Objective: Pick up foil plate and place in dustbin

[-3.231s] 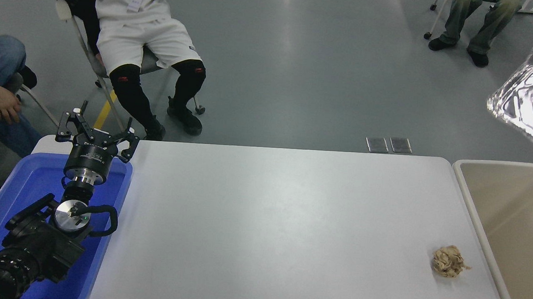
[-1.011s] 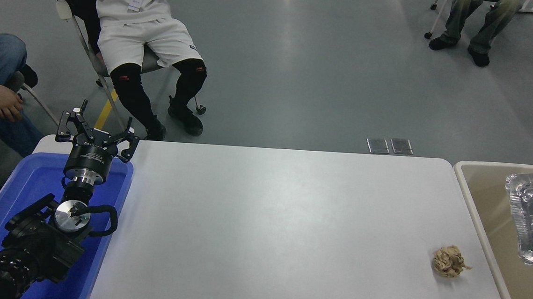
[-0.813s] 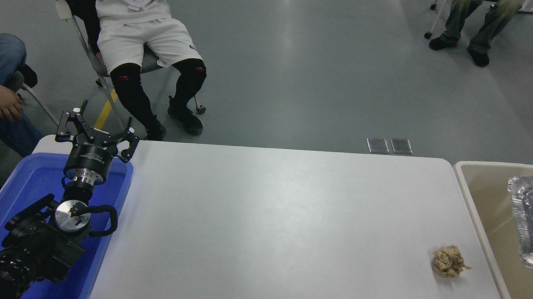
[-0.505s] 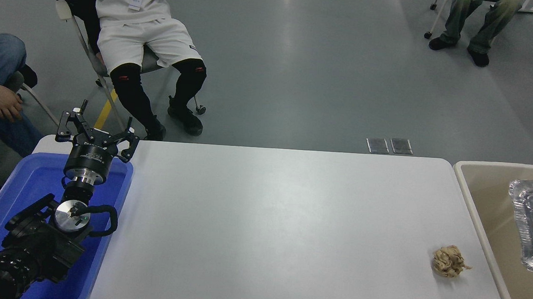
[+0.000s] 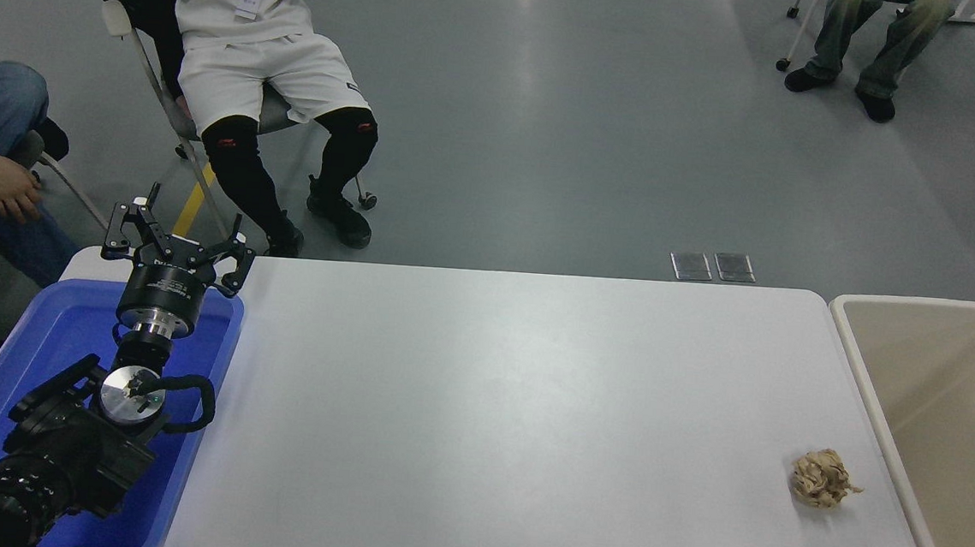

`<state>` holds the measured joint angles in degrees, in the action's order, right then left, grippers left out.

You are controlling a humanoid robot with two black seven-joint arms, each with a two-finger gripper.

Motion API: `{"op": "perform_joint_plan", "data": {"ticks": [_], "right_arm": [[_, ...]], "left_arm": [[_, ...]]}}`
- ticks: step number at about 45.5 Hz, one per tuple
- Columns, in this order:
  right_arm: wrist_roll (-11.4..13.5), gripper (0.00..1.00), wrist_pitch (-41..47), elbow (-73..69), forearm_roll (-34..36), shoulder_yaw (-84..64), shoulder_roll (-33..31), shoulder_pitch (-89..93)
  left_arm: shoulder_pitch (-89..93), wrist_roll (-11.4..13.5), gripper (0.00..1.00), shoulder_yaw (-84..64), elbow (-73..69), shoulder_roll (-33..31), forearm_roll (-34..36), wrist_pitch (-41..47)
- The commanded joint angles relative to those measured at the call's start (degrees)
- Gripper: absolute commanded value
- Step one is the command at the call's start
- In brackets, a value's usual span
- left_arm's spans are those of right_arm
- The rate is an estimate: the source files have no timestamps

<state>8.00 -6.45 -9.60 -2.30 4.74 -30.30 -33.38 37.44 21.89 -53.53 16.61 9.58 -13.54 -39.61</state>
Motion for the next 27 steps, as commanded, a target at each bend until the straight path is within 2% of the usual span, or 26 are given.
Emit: {"op": "perform_joint_plan", "data": {"ticks": [1, 9, 18, 27], "right_arm": [[0.0, 0.96, -0.32, -0.07, -0.07, -0.08, 0.06, -0.37], [0.0, 0.96, -0.15, -0.42, -0.25, -0.78, 0.15, -1.42], [0.35, 0.96, 0.47, -4.8, -2.44, -8.6, -0.72, -6.25], [0.35, 0.96, 0.47, -27.47, -11.66, -16.51, -13.38, -16.09]], "left_arm": [[0.0, 0.0, 0.99, 0.0, 0.0, 0.0, 0.0, -0.03], [0.0, 0.0, 0.99, 0.0, 0.0, 0.0, 0.09, -0.03], [0.0, 0.0, 0.99, 0.0, 0.0, 0.0, 0.09, -0.03], [0.0, 0.0, 0.99, 0.0, 0.0, 0.0, 0.09, -0.03]]}}
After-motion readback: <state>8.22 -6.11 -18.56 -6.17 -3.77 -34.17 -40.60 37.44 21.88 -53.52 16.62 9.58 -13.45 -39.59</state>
